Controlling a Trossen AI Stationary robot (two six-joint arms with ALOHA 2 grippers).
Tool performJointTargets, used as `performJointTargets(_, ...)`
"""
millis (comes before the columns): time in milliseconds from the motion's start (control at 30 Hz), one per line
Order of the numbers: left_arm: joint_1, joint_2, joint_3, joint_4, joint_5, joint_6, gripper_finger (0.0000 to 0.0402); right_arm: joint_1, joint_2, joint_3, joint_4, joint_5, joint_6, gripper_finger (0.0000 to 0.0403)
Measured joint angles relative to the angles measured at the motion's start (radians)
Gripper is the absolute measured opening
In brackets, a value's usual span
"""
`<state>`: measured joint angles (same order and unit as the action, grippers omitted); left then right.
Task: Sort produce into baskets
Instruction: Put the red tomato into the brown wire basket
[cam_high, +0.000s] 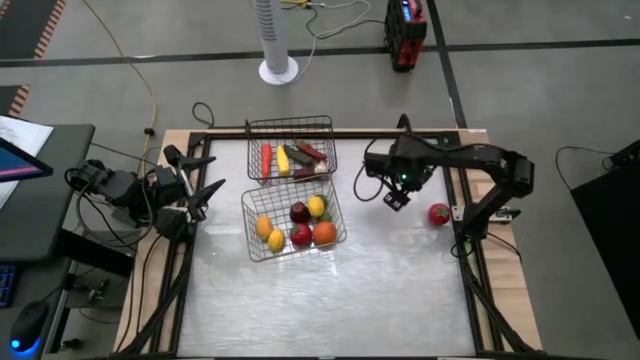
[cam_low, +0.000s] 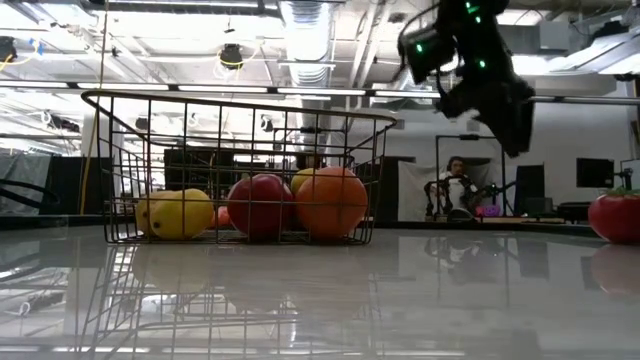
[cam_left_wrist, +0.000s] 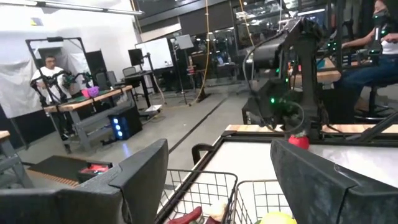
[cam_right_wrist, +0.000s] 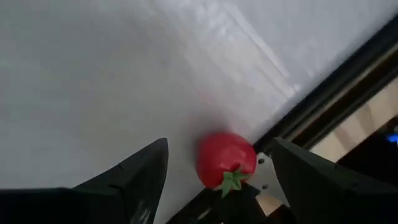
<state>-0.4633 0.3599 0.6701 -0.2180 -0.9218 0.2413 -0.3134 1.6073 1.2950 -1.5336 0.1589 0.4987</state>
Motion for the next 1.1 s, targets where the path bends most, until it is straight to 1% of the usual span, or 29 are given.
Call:
performJointTargets(167,0.0,0.0,0.0,-0.002,0.0,0.001,0.0272,-0.011,0.0,-0.102,-0.01,-0.002,0.012,0.0312)
performJointTargets(267,0.0,0.0,0.0,-0.006,0.0,0.001,0.0272,-0.02,0.0,-0.167,-0.008,-0.003,-0.027,0.0312)
performJointTargets(467,0.0,0.0,0.0,-0.012,-0.001,0.01,0.0272,-0.013,0.0,-0.282,-0.014,-0.003,-0.055,0.0312)
performJointTargets(667,0.0,0.0,0.0,-0.012,0.0,0.009,0.0272,-0.014,0.0,-0.385,0.024,-0.005,-0.057,0.0312)
performJointTargets(900,0.0,0.0,0.0,-0.013,-0.001,0.01,0.0272,-0.014,0.0,-0.458,0.128,-0.085,-0.057,0.0312)
performJointTargets(967,0.0,0.0,0.0,-0.013,-0.001,0.01,0.0272,-0.014,0.0,-0.468,0.144,-0.098,-0.055,0.0312)
performJointTargets(1100,0.0,0.0,0.0,-0.018,-0.001,0.009,0.0272,-0.024,0.0,-0.485,0.161,-0.162,-0.054,0.0311)
